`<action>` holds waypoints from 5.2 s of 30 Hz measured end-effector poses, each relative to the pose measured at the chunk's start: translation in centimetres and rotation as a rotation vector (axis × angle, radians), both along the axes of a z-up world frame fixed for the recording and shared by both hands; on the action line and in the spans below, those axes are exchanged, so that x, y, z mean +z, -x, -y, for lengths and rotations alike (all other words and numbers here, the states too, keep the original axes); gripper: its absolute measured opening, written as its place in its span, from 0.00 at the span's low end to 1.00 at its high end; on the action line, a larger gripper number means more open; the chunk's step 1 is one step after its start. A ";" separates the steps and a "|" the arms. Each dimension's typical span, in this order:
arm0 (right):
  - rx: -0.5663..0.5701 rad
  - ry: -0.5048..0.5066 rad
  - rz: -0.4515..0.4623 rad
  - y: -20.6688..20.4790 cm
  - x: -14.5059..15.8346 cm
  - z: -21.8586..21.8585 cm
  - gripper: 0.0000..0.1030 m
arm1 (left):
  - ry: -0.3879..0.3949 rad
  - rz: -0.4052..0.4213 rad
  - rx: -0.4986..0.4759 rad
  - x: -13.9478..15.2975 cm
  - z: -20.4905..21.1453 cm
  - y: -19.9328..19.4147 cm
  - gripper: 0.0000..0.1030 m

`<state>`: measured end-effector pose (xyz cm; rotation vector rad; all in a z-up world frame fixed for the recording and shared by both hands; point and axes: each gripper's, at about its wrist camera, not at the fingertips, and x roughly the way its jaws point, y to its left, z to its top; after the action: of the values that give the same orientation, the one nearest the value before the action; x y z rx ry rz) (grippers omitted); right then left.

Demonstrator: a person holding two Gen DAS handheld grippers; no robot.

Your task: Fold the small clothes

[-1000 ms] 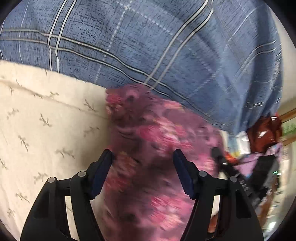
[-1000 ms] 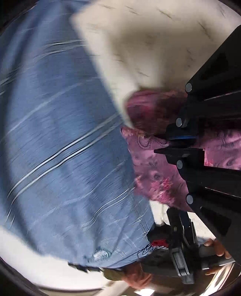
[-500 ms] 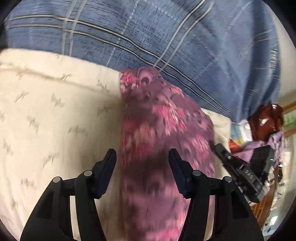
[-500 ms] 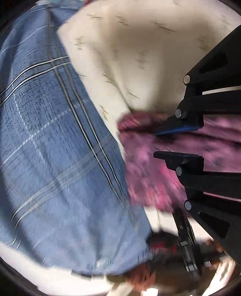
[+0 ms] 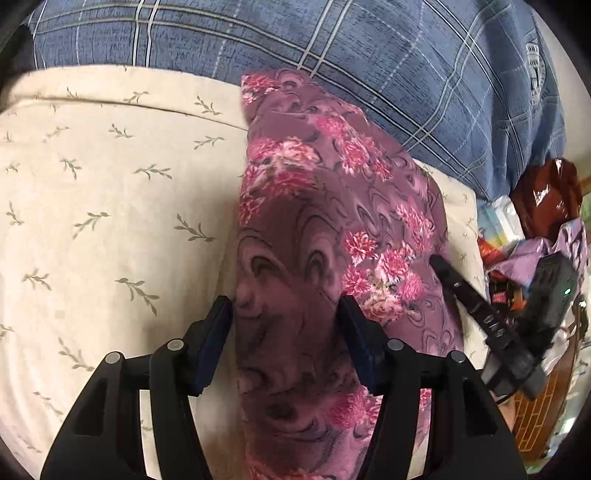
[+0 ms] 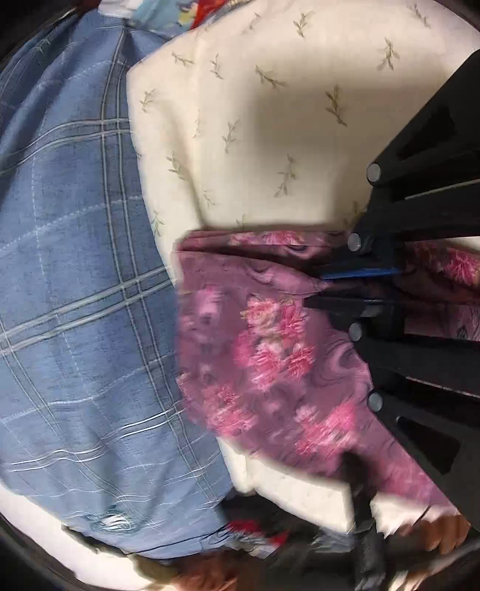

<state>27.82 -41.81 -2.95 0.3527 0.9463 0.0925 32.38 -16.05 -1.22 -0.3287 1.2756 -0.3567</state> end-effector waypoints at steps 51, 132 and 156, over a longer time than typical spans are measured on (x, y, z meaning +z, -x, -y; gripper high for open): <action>-0.017 -0.005 0.066 3.0 -1.6 -2.0 0.00 | -0.059 0.118 -0.020 -2.1 2.0 2.0 0.69; 0.125 -0.196 0.035 13.7 -0.1 -14.5 0.22 | 0.087 0.045 0.118 -2.4 -16.7 11.7 0.40; 0.090 0.297 0.075 26.6 6.4 -19.5 1.00 | -0.477 0.422 0.051 1.0 -15.6 25.2 0.86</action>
<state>1.24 -22.27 3.48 0.0318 0.8867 0.0454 7.13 -0.40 -0.27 0.1188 0.8977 -0.0628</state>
